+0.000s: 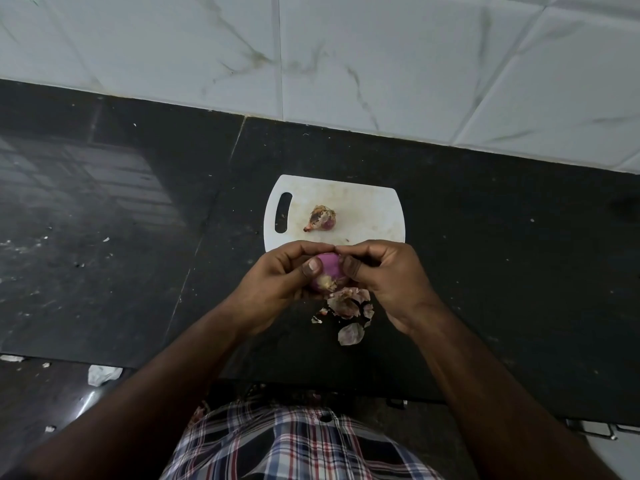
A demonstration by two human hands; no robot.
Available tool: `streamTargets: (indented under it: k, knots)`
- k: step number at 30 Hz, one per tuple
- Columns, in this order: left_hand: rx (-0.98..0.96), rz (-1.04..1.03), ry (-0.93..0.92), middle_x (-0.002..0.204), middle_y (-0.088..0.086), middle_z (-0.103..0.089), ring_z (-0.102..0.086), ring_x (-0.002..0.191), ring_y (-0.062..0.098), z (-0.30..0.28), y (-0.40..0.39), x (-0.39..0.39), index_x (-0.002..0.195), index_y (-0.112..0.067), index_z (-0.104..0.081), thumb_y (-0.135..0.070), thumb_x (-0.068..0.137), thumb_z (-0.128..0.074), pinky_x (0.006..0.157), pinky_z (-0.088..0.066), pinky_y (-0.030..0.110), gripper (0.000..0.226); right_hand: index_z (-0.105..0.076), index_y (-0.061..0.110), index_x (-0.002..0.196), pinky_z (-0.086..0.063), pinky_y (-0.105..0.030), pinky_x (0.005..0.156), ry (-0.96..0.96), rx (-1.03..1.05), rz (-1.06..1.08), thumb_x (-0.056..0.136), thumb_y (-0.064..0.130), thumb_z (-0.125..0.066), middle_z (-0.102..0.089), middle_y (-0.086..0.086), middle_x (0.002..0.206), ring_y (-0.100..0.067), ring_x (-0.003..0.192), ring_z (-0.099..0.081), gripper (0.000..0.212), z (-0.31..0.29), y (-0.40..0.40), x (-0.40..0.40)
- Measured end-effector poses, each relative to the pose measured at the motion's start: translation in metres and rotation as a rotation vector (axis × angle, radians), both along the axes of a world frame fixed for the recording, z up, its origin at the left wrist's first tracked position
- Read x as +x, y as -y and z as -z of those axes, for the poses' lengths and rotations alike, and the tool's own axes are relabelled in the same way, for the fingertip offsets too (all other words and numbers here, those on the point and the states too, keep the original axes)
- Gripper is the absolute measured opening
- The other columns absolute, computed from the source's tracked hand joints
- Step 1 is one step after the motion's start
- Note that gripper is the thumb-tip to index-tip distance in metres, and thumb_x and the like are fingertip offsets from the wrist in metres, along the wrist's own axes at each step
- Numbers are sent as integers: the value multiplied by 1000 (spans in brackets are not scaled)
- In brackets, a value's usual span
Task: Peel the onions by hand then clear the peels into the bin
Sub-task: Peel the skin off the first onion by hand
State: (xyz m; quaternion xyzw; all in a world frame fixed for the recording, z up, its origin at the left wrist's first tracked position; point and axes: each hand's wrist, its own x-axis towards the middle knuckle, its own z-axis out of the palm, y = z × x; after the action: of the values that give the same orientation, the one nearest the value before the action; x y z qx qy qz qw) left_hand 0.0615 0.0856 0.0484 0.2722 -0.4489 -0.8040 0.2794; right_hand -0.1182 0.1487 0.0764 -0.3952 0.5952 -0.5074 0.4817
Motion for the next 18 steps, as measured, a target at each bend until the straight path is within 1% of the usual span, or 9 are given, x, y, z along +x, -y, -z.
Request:
streamTargets:
  k: [2,4,5,7,9,12,13,15,18]
  knots:
    - [10,-11,-16,105,8,-73,-70,85,18,3,1,2,118,-10,-68,-16,92,-61,72,-59,29,27,-76,11,89,-62,-34,75,81,20,41,85,-2,-69,-77,-5,86,-22,84,-74,16,1,0,2]
    - [14,-8,-38,116,14,-70,-67,97,26,5,1,4,119,-11,-70,-20,91,-64,80,-59,32,30,-75,10,86,-62,-33,71,105,32,91,87,-4,-67,-76,-5,82,-22,81,-73,16,5,0,2]
    - [20,-7,-41,119,16,-68,-65,101,29,6,1,4,119,-12,-70,-21,89,-66,83,-58,33,32,-75,11,85,-62,-34,72,74,24,111,87,-4,-67,-76,-5,82,-21,80,-73,17,6,0,2]
    - [13,-19,-16,118,14,-68,-65,102,26,7,0,3,119,-13,-69,-17,85,-71,83,-58,29,35,-74,14,87,-62,-37,76,-3,-6,135,87,-5,-69,-77,-5,84,-20,83,-73,20,7,1,5]
    - [-49,-49,77,115,10,-71,-68,103,20,7,0,0,121,-18,-66,-8,77,-77,84,-56,25,47,-73,18,97,-61,-39,82,-29,-12,120,88,-3,-69,-77,-5,90,-19,90,-74,23,7,0,7]
    - [-173,-56,247,125,10,-67,-69,109,21,6,2,0,133,-25,-57,-1,70,-86,91,-56,30,73,-73,22,110,-62,-44,82,-77,50,-18,89,16,-73,-76,-1,101,-18,93,-74,21,4,-1,11]
    - [-231,-50,303,126,7,-66,-69,110,19,4,2,0,136,-24,-55,2,71,-86,92,-56,31,76,-74,22,111,-62,-46,80,-104,66,-50,87,21,-77,-76,0,102,-19,91,-74,25,4,-2,13]
    - [-370,-39,391,125,-1,-66,-68,111,13,1,0,-1,136,-22,-55,1,73,-86,94,-56,29,74,-75,21,109,-62,-46,80,-140,56,-36,83,19,-81,-76,1,101,-18,89,-74,27,5,-2,17]
    - [-458,-54,460,124,-8,-67,-67,111,7,-3,-3,-2,134,-23,-59,-6,71,-90,95,-55,24,72,-78,24,101,-61,-51,80,-155,51,23,83,17,-79,-77,1,95,-19,89,-74,19,7,-1,17]
